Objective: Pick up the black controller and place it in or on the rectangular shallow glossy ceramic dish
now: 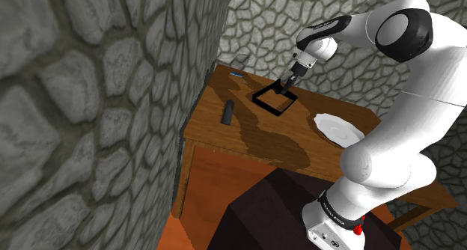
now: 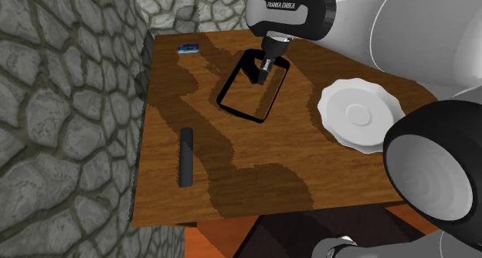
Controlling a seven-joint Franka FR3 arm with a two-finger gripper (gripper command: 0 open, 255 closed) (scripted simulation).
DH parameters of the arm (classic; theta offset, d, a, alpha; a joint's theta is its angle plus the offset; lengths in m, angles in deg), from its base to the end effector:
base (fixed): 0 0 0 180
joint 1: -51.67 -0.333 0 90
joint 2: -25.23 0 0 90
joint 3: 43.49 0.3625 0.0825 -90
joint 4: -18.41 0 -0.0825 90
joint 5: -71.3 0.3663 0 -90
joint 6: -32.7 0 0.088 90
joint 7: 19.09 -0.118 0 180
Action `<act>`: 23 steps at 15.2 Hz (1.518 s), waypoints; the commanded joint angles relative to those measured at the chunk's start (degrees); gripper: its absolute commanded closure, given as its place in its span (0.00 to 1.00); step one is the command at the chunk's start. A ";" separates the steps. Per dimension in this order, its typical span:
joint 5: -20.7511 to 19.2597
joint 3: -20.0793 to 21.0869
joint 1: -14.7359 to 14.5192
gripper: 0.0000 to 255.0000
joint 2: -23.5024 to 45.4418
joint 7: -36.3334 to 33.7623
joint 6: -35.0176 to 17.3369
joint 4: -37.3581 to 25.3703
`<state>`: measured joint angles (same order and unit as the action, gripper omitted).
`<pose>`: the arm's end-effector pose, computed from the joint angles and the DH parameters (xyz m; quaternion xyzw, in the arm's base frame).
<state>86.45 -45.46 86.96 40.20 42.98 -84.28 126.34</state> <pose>0.4905 -0.3500 0.4076 -0.9814 -0.1489 -0.0508 0.1099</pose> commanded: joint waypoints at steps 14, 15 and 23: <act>0.63 0.17 -0.01 0.00 2.07 1.05 -3.88 1.89; 0.63 0.17 -0.01 0.00 2.07 1.05 -3.88 1.89; -0.35 -0.49 0.72 0.00 -0.38 0.44 2.66 -2.13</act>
<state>86.21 -45.87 87.56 39.92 43.42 -82.41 124.77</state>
